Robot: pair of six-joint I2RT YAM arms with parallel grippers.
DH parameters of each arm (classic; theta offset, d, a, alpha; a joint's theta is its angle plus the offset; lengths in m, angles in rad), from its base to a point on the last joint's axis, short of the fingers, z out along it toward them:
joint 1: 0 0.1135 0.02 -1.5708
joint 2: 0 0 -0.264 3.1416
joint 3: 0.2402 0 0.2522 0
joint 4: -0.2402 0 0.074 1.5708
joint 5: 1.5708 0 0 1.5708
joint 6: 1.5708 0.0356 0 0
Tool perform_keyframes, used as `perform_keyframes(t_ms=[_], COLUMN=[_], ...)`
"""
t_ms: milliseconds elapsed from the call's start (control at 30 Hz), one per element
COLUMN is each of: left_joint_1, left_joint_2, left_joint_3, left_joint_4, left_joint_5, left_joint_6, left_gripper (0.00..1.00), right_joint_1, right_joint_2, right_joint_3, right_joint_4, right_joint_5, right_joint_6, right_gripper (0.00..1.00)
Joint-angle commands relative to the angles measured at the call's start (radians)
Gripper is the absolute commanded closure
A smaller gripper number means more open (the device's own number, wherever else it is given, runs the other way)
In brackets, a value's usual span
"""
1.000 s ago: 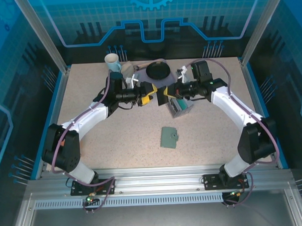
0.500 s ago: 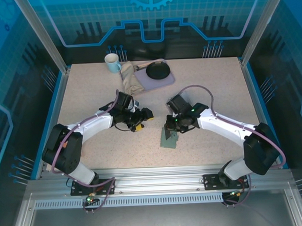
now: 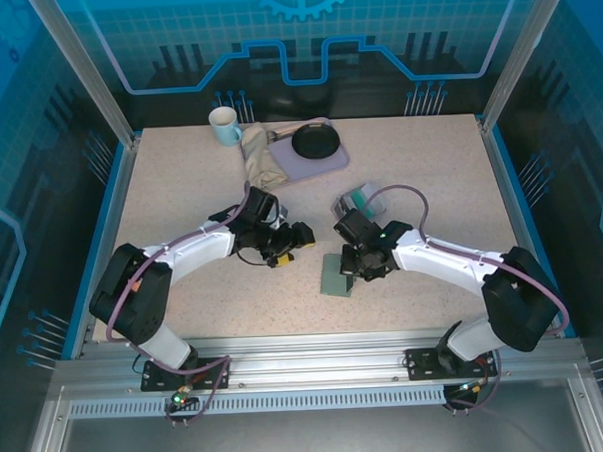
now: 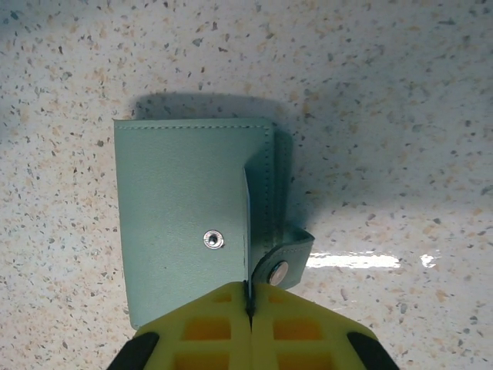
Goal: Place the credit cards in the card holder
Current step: Open the card holder at the bottom-center of the table.
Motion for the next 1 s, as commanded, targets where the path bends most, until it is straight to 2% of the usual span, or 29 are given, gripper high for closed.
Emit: perform_keyframes(t_ms=[0, 267, 600, 967], left_joint_1=[-0.022, -0.062, -0.111, -0.136], left_joint_2=[0.026, 0.094, 0.207, 0.223], left_joint_3=[0.041, 0.08, 0.127, 0.121], left_joint_4=[-0.041, -0.042, -0.008, 0.036], left_joint_5=[-0.017, 0.001, 0.023, 0.02], left_joint_6=[0.037, 0.055, 0.037, 0.017], left_gripper=[0.22, 0.27, 0.32, 0.29], right_joint_1=[-0.024, -0.078, -0.088, -0.14], right_joint_2=[-0.051, -0.097, -0.069, -0.081], right_joint_3=[-0.046, -0.133, -0.153, -0.189], right_joint_4=[-0.011, 0.12, 0.217, 0.359], right_joint_5=[0.021, -0.084, -0.138, -0.296], right_joint_6=[0.02, 0.0, 0.001, 0.007], right_gripper=[1.0, 1.0, 1.0, 1.0])
